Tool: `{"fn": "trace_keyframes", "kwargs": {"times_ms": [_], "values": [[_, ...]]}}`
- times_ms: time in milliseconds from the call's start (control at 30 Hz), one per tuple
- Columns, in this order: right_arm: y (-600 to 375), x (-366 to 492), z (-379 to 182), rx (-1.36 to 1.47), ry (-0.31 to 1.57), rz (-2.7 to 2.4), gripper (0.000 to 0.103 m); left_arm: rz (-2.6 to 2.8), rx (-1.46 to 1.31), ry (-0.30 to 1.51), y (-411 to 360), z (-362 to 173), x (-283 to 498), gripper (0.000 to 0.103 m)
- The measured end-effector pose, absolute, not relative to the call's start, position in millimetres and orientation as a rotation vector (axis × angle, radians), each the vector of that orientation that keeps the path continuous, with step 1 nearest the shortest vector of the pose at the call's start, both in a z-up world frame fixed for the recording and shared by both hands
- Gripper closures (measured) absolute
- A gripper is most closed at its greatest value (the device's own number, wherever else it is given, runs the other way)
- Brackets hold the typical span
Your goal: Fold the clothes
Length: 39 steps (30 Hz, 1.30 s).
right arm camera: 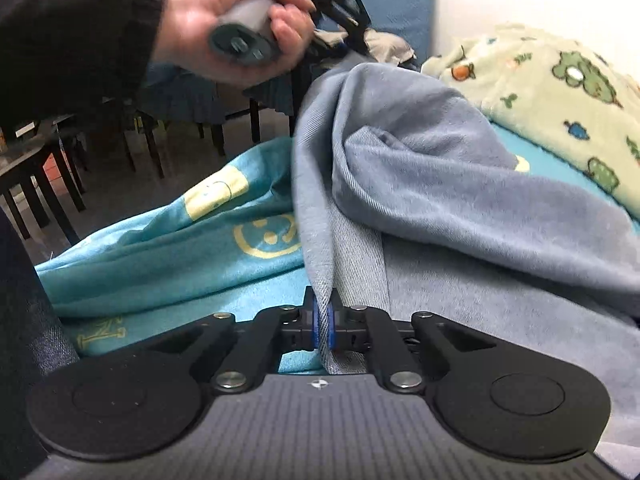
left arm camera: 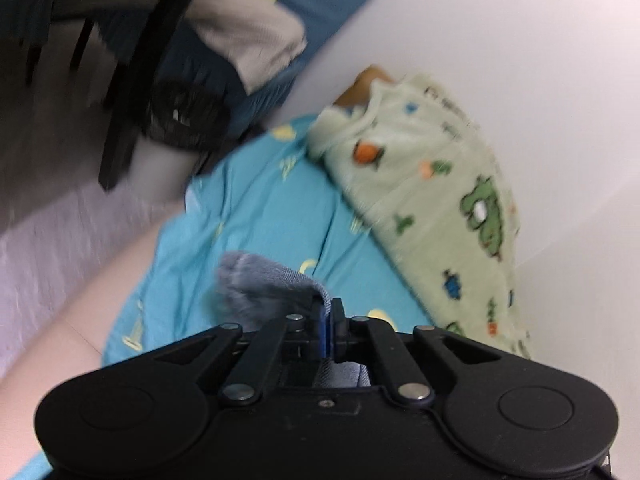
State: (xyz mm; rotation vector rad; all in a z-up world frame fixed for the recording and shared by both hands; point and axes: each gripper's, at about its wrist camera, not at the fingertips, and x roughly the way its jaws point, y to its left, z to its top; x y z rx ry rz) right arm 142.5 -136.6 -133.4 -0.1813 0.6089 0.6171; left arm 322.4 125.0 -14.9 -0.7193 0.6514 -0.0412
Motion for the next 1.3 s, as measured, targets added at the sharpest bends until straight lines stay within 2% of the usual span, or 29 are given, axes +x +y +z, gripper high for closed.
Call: {"fn": "trace_keyframes", "kwargs": {"times_ms": [167,300,533,833,933,1000,1033,1167,1300], "values": [[-136.5,133.7,-120.5,-0.187,0.536,0.595,0.099,-0.016,-0.717,0.604,149.9,19.5,271.7,0.102],[-137.4,127.5,-113.2,-0.198,0.495,0.593,0.099,0.06,-0.75,0.591,181.5,20.2,233.7,0.102],[-135.0,120.6,-112.6,-0.3,0.508,0.651,0.099,0.201,-0.921,0.655,247.4,-29.1,168.5,0.102],[-122.9,121.2,-129.7,-0.383,0.613,0.7,0.099,0.256,-1.265,0.745,292.7,-97.3,154.0,0.099],[-121.5,123.1,-131.9,-0.377,0.625,0.7,0.099,0.273,-1.328,0.76,300.7,-112.9,157.8,0.095],[-120.5,124.4,-133.3,-0.373,0.633,0.699,0.099,0.296,-1.365,0.773,304.9,-124.5,159.7,0.087],[-120.0,125.0,-134.1,-0.371,0.637,0.699,0.099,0.304,-1.39,0.775,307.1,-130.1,160.3,0.086],[-118.1,127.6,-136.9,-0.363,0.653,0.698,0.099,0.317,-1.515,0.756,316.4,-150.2,162.0,0.065],[-117.1,131.5,-138.7,-0.353,0.664,0.7,0.099,0.321,-1.482,0.801,318.8,-162.6,180.5,0.065]]}}
